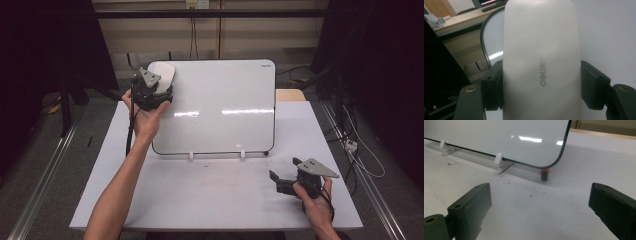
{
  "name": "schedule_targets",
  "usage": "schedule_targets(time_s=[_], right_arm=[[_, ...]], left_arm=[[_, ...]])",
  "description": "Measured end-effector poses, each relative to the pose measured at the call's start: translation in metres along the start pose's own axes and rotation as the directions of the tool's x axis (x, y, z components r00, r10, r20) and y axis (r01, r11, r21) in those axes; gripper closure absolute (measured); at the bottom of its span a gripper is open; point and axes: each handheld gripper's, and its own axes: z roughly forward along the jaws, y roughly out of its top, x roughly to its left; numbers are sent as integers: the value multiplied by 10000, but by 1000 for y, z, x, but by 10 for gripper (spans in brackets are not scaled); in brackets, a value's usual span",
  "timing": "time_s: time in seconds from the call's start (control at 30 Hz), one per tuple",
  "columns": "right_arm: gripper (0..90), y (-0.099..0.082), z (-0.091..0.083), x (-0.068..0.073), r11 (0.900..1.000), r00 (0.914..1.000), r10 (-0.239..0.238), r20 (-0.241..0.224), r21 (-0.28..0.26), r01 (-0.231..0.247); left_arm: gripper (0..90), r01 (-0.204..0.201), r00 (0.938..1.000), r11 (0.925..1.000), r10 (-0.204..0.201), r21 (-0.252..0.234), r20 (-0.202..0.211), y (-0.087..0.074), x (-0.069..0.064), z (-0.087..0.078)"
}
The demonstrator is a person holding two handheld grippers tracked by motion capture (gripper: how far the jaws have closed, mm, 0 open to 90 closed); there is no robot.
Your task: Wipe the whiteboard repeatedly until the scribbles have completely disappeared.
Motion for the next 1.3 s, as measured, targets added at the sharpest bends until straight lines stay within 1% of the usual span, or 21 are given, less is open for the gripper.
schedule_targets(time_s=[0.03, 0.1, 0.17, 0.2, 0.3, 0.37, 0.4, 0.47, 0.5, 0.53, 0.57, 0.63, 0.67, 0.73, 0.77, 0.83, 0.9, 1.0, 1.07, 1.17, 1.3], right_arm=[[45, 0, 0, 0, 10000, 10000, 10, 0, 10, -10], [45, 0, 0, 0, 10000, 10000, 13, -1, 7, -13], [45, 0, 0, 1, 10000, 10000, 5, 10, 24, -5], [44, 0, 1, 1, 10000, 10000, 11, 4, 32, -11], [45, 1, 0, 2, 10000, 10000, 9, -4, 20, -9], [45, 1, 1, 1, 10000, 10000, -16, 8, 21, 16], [45, 1, 1, 1, 10000, 10000, -14, 22, 23, 14], [45, 1, 1, 1, 10000, 10000, -22, 37, 8, 22], [44, 1, 1, 1, 10000, 10000, -36, 35, 18, 36], [45, 1, 2, 1, 10000, 10000, -46, 41, 16, 46], [45, 1, 2, 1, 10000, 10000, -42, 42, 4, 42], [44, 1, 2, 2, 10000, 10000, -37, 37, 9, 37], [45, 1, 2, 2, 10000, 10000, -25, 38, 13, 25], [45, 1, 2, 1, 10000, 10000, -20, 46, 23, 20], [45, 1, 2, 1, 10000, 10000, -13, 40, 30, 13], [45, 1, 3, 1, 10000, 10000, -19, 39, 40, 19], [44, 1, 3, 2, 10000, 10000, -27, 44, 47, 27], [45, 1, 3, 1, 10000, 10000, -18, 32, 52, 18], [44, 1, 3, 1, 10000, 10000, -25, 43, 48, 25], [45, 2, 3, 2, 10000, 10000, -50, 41, 27, 49], [45, 2, 2, 2, 10000, 10000, -52, 39, 2, 52]], left_arm=[[312, 11, 10000, 10000, -11, 70, -39, -1, -1, -1], [312, -232, 9996, 9993, 227, 294, 181, -4, -3, 0], [311, -163, 9996, 9984, 151, 538, 223, -9, -3, -1], [311, -81, 9996, 9980, 63, 621, 284, -12, -3, -2], [311, -282, 9987, 9961, 245, 836, 449, -27, -10, -9], [311, -108, 9984, 9948, 51, 1011, 563, -34, -12, -13], [311, -32, 9981, 9953, -28, 969, 622, -37, -12, -15], [311, 166, 9966, 9954, -241, 943, 783, -37, -9, -17], [311, 405, 9956, 9945, -483, 964, 805, -35, -6, -17], [311, 494, 9965, 9947, -551, 905, 621, -32, -4, -16], [311, 315, 9985, 9951, -356, 932, 423, -28, 0, -16], [311, 338, 9989, 9942, -368, 1017, 280, -21, 8, -14], [311, 237, 9990, 9930, -278, 1156, 340, -16, 11, -12], [311, -155, 9999, 9925, 151, 1215, 45, -8, 13, -10], [311, -154, 9999, 9922, 153, 1234, 15, -4, 13, -9], [311, -371, 9993, 9902, 378, 1343, -23, 2, 14, -6], [311, -523, 9985, 9890, 544, 1382, -114, 3, 11, -5], [312, -968, 9952, 9845, 975, 1460, 25, 2, 9, -5], [312, -1511, 9885, 9740, 1508, 1686, 150, -1, 5, -5], [312, -1984, 9797, 9585, 1879, 2048, 694, -10, -2, -6], [312, -2342, 9705, 9479, 2148, 2159, 1097, -30, -7, -12]])
